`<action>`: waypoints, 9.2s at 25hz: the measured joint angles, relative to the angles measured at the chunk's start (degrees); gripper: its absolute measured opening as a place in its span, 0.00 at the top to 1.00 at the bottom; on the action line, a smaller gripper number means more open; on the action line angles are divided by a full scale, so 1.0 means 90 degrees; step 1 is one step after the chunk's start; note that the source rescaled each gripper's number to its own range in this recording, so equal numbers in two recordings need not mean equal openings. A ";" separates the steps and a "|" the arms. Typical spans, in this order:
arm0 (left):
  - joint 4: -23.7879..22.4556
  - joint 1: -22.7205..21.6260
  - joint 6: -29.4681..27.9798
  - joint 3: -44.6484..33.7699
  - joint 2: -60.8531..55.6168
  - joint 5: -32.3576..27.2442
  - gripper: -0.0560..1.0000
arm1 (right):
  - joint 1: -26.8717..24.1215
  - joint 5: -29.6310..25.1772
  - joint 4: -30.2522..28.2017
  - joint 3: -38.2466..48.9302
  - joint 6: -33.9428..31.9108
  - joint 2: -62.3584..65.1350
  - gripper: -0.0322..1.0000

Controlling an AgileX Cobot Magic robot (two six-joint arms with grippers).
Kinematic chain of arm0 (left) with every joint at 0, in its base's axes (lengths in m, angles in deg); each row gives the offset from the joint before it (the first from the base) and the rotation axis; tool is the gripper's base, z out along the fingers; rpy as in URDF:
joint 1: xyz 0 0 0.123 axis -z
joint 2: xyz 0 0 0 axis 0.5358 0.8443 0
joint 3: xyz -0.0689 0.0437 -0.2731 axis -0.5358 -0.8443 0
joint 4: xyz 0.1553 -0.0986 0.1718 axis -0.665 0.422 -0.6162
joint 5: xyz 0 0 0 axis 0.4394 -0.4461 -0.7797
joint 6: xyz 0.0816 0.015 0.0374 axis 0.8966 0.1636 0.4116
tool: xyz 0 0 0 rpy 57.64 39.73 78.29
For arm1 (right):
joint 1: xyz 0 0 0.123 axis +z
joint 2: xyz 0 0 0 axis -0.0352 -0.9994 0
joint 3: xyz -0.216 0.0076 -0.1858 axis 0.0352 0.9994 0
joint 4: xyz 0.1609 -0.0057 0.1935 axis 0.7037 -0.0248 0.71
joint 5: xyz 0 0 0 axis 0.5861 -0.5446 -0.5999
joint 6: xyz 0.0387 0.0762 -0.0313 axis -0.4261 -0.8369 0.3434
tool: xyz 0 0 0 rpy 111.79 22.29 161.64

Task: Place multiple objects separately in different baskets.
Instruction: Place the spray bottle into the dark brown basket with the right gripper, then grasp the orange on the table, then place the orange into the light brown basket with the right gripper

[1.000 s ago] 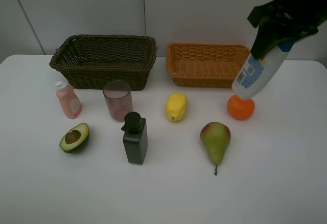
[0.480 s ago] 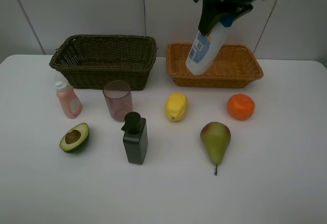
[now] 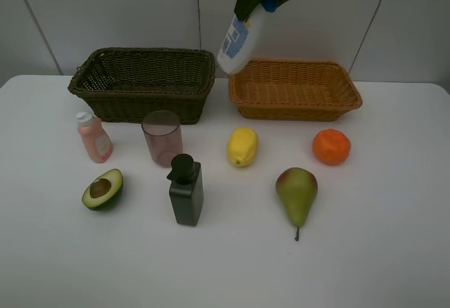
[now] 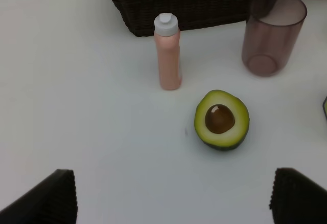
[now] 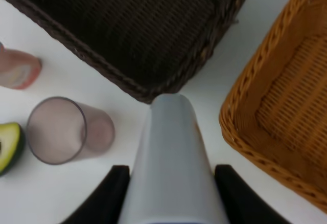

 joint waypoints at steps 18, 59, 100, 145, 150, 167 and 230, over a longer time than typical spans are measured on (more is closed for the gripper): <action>0.0000 0.0000 0.0000 0.0000 0.0000 -0.0005 0.00 | 0.0385 0.1086 0.1101 -0.1696 0.0971 -0.1935 0.97; 0.0000 0.0000 0.0000 0.0000 0.0000 -0.0014 0.00 | 0.0373 0.2942 -0.0106 -0.1696 0.1494 -0.3236 0.94; 0.0000 0.0000 0.0000 0.0000 0.0000 -0.0036 0.00 | 0.0379 0.0195 -0.1374 -0.1695 0.0475 -0.1401 0.09; 0.0000 0.0000 0.0000 0.0000 0.0000 -0.0041 0.00 | -0.0738 0.1199 -0.2092 0.4903 -0.0653 0.1712 0.09; 0.0000 0.0000 0.0000 0.0000 0.0000 -0.0041 0.00 | -0.1051 0.1473 -0.2076 0.4910 -0.0561 0.1247 0.09; 0.0000 0.0000 0.0000 0.0000 0.0000 -0.0041 0.00 | -0.1707 0.2290 -0.1534 0.4915 -0.0038 0.0268 0.09; 0.0000 0.0000 0.0000 0.0000 0.0000 -0.0041 0.00 | -0.1811 0.2134 -0.1389 0.4922 -0.0031 0.0156 0.39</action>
